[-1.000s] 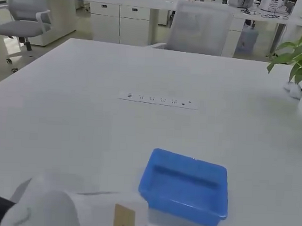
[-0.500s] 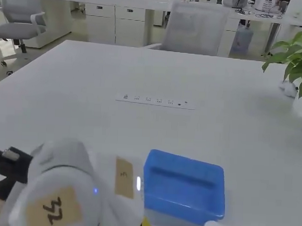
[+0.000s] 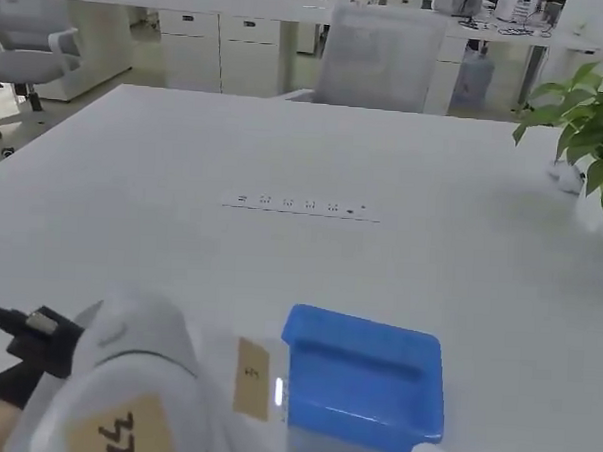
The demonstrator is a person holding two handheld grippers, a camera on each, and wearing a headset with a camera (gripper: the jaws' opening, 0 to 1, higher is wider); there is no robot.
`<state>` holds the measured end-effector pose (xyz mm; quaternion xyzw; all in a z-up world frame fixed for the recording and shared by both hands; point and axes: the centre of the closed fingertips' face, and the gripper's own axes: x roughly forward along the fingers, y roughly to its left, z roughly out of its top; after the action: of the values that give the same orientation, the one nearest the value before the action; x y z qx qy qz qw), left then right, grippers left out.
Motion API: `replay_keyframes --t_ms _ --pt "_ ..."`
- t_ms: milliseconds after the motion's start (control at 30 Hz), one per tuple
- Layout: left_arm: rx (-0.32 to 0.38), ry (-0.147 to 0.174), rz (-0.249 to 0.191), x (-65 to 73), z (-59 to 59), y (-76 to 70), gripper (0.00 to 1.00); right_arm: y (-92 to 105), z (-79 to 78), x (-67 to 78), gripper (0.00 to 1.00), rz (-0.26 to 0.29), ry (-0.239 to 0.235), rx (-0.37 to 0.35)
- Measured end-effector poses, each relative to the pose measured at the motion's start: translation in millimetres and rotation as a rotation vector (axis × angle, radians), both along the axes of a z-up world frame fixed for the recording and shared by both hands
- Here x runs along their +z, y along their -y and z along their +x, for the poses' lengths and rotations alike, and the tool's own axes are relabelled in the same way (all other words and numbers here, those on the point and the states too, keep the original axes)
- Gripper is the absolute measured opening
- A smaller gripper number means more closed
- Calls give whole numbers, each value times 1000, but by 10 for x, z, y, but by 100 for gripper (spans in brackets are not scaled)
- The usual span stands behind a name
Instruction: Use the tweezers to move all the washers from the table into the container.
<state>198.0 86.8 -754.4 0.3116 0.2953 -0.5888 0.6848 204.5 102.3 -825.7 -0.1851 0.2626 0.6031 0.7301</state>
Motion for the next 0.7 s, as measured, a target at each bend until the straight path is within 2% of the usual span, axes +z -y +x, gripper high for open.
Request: replay_keyframes --t_ms 33,167,233,300,367,433,500,567,600,667,700 --pt "-3 -3 -2 -2 -6 6 0 -12 26 52 6 8 28 4" --pt "13 1 -16 -1 15 11 0 -25 20 22 5 -4 35 12" --pt "34 -3 -22 2 22 -21 0 -33 14 19 5 -1 15 3" --pt "54 2 -33 17 34 -56 0 -41 13 16 5 -5 26 5" --pt "94 21 -58 48 64 -100 0 -42 10 13 4 -6 26 4" --pt "147 2 -109 84 55 -124 0 -39 18 12 3 -5 17 -15" --pt "220 3 -175 130 81 -146 0 -31 22 10 2 -8 5 -32" --pt "299 0 -241 171 95 -176 6 -21 37 15 2 5 -23 -72" --pt "348 9 -278 194 110 -204 9 -6 49 18 2 16 -47 -95" --pt "409 2 -323 212 100 -237 14 12 90 61 2 51 -65 -134" --pt "440 0 -345 219 100 -255 15 13 100 93 2 78 -89 -152"
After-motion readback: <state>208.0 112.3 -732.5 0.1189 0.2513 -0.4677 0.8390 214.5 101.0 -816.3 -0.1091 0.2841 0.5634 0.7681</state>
